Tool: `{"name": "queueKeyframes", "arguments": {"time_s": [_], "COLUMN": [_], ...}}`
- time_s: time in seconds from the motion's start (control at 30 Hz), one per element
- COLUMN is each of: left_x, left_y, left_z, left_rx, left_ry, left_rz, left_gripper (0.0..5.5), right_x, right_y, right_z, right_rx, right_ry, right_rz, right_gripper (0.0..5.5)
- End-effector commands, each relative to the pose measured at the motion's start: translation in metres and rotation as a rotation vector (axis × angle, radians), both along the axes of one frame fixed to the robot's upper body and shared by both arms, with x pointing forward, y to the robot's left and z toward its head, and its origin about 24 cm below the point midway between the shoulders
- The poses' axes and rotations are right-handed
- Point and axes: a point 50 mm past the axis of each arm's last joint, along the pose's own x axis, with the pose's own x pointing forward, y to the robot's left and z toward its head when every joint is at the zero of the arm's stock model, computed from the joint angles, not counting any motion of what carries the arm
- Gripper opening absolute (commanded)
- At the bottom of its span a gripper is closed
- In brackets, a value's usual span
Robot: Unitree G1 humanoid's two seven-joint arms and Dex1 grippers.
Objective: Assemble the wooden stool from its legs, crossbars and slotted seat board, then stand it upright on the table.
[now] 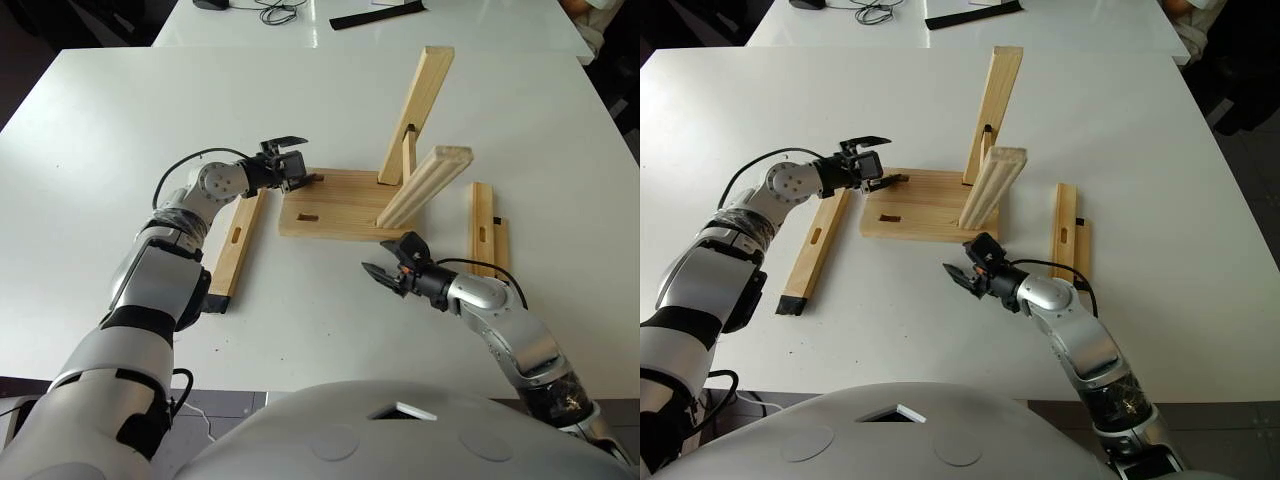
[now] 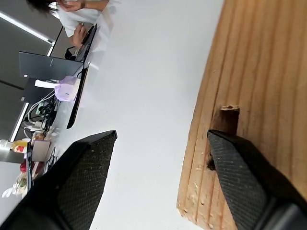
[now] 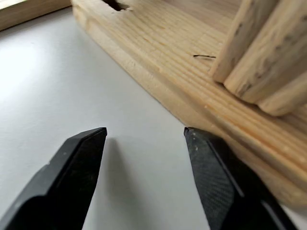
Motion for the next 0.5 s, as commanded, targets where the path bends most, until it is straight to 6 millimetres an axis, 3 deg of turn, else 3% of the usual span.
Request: {"name": "queueKeyframes", "arguments": {"time_s": [0.03,0.17,0.33,0.5], "left_x": [-0.021,-0.032,-0.066,-0.088], "left_y": [0.022,0.014,-0.003,0.003], "left_z": [-0.025,-0.023,-0.025,-0.016], "left_rx": [0.069,-0.039,-0.132,-0.139], "left_ry": [0.154,0.204,0.293,0.381], "left_rz": [-0.017,-0.124,-0.298,-0.309], "left_gripper": [3.53,3.53,3.53,3.53], "right_x": [0.013,0.018,0.023,0.023], "right_y": [-0.002,-0.004,-0.015,-0.028], "right_z": [0.000,-0.001,-0.002,-0.004], "right_rx": [-0.004,-0.007,-0.040,-0.130], "right_ry": [-0.030,-0.047,-0.068,-0.081], "right_rz": [-0.093,-0.160,-0.215,-0.204], "right_gripper": [3.00,3.00,3.00,3.00]}}
